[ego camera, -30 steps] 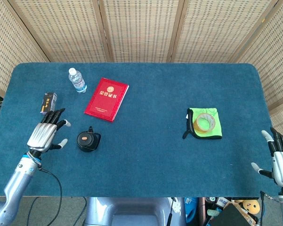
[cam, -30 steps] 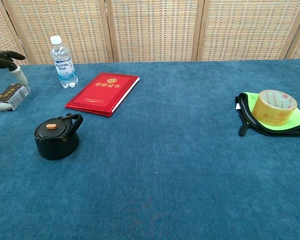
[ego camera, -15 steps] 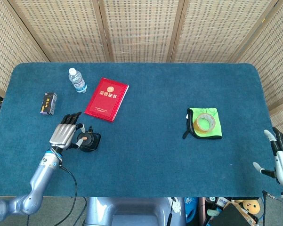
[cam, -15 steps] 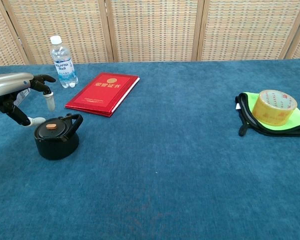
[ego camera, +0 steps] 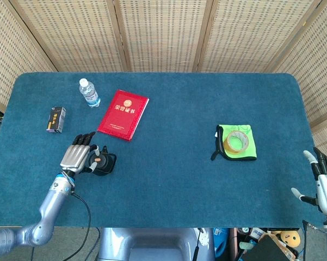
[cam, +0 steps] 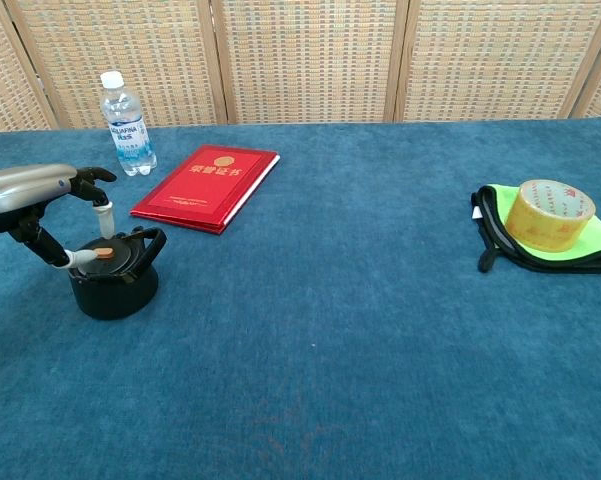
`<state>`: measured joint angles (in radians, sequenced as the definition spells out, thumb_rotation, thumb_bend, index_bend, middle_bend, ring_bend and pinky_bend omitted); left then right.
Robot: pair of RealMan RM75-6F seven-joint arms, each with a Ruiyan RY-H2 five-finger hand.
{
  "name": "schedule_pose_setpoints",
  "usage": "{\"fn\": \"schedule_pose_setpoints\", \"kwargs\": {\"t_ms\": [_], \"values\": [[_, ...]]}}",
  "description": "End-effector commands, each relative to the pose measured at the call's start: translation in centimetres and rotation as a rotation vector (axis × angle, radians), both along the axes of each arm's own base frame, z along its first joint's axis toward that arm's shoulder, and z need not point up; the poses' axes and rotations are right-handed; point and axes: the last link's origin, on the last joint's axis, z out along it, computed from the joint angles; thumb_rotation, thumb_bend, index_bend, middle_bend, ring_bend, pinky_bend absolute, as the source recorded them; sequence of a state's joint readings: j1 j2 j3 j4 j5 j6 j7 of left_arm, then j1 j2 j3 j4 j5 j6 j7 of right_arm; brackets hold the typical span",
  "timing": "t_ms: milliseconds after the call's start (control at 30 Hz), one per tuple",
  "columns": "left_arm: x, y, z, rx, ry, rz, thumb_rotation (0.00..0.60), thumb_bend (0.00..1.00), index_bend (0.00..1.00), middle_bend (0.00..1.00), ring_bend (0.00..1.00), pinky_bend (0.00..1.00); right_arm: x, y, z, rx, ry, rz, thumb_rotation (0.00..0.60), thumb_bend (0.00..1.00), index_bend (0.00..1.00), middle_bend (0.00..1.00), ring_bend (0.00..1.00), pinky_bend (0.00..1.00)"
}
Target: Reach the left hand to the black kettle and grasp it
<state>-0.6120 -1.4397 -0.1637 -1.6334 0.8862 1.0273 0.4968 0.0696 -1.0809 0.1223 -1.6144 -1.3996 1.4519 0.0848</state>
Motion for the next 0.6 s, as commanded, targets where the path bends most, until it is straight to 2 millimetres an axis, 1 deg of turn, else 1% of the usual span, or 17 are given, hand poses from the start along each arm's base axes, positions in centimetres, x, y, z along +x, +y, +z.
{"fn": "schedule_pose_setpoints", "kwargs": {"t_ms": [33,333,467,600], "values": [[0.04,0.02,-0.31,-0.004,0.001,0.001,0.6,0.37,0.45,0.0,0.0,0.0,-0.07,-0.04,0.07,-0.001,-0.002,-0.002,0.6,0.0,0.0,0.0,0.0,0.0],[-0.15,0.2,-0.86,-0.002,0.008,0.008,0.6,0.37,0.46,0.0,0.0,0.0,-0.26,-0.12,0.16,0.0,-0.01,-0.007,0.6,0.0,0.0,0.0,0.0,0.0],[-0.17,0.18,-1.01,-0.002,0.013,0.008,0.6,0.37,0.49,0.0,0.0,0.0,-0.3,-0.16,0.14,0.0,-0.011,-0.009,0.6,0.0,0.0,0.0,0.0,0.0],[-0.15,0.17,-1.11,-0.003,0.018,0.01,0.6,0.38,0.5,0.0,0.0,0.0,-0.31,-0.17,0.15,0.0,-0.013,-0.009,0.6,0.0,0.0,0.0,0.0,0.0]]}}
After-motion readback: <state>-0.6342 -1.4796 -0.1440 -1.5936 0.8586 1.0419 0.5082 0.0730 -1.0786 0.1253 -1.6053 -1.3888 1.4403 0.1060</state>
